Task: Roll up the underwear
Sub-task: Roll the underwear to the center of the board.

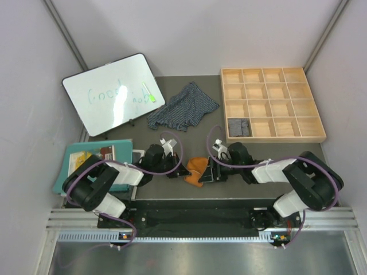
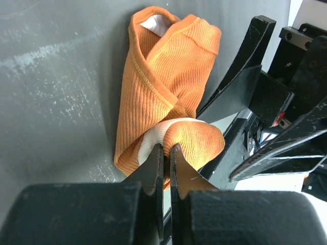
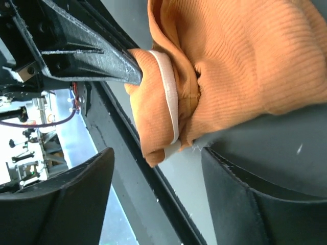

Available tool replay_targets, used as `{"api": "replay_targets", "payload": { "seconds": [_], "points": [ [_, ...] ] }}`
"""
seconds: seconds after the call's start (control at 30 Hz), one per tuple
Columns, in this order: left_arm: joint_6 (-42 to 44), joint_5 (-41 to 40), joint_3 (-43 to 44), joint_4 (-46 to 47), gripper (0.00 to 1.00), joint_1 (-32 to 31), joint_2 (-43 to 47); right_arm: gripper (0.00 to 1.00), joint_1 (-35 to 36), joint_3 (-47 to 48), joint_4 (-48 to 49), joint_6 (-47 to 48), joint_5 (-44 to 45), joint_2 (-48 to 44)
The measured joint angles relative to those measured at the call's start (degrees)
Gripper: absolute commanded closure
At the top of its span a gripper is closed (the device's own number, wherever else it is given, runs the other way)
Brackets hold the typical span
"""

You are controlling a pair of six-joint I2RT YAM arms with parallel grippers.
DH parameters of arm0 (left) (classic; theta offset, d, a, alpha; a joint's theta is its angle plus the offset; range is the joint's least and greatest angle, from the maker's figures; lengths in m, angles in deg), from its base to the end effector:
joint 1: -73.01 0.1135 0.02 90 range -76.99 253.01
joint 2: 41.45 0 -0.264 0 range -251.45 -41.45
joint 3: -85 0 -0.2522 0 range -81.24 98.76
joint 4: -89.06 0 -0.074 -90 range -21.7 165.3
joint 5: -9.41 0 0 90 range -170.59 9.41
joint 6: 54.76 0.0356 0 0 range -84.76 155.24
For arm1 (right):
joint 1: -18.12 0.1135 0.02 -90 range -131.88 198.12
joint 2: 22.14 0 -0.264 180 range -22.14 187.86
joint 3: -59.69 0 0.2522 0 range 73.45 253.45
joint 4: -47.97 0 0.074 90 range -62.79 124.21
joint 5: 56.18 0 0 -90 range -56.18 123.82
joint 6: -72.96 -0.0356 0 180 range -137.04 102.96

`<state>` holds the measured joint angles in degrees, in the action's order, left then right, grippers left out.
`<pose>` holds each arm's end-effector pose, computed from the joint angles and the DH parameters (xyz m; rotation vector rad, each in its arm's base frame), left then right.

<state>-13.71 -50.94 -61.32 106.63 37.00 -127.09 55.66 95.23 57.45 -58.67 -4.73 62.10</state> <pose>0.1854 -0.1565 0.1188 0.0628 2.4393 -1.3324 0.1759 0.1631 0.1223 -0.3241 2.5024 1.4237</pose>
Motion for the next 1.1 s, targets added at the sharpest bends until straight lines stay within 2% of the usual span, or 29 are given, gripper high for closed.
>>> {"api": "replay_targets", "payload": {
  "seconds": [0.03,0.3,0.37,0.43,0.5,0.57,0.6,0.7,0.9,1.1],
  "points": [
    [-0.35,-0.07,-0.07,0.11,1.0,0.0,0.0,0.42,0.24,0.04,0.39,-0.09,0.52,0.28],
    [-1.44,-0.09,-0.15,0.26,1.0,0.0,0.0,0.65,2.12,1.64,0.72,0.68,5.42,3.04],
    [-1.55,-0.04,-0.15,0.24,1.0,0.0,0.02,0.78,2.19,1.57,0.55,0.63,6.38,3.1],
    [-1.57,0.15,-0.15,0.17,0.92,0.0,0.2,0.92,2.38,1.51,0.22,0.5,7.96,3.1],
    [-1.62,0.37,-0.15,-0.46,0.77,0.0,0.92,0.98,2.49,1.46,-0.17,0.55,8.87,2.78],
    [-1.49,0.52,-0.15,-1.88,0.65,0.0,2.25,1.0,2.6,1.46,-0.98,0.48,9.94,2.14],
    [-1.42,0.55,-0.15,-2.99,0.56,-0.02,3.26,1.0,2.64,1.46,-1.36,0.52,10.45,1.9],
    [-0.2,0.42,0.13,-8.0,0.42,-0.04,7.43,1.0,2.86,1.51,-2.58,0.63,11.8,1.07],
    [5.22,-3.13,3.89,-19.06,0.31,-0.04,14.84,1.0,2.86,1.81,-4.63,0.87,12.98,0.33],
    [7.91,-3.04,4.28,-19.63,0.28,0.02,14.1,1.0,2.86,2.43,-5.66,1.16,13.03,0.33]
  ]
}}
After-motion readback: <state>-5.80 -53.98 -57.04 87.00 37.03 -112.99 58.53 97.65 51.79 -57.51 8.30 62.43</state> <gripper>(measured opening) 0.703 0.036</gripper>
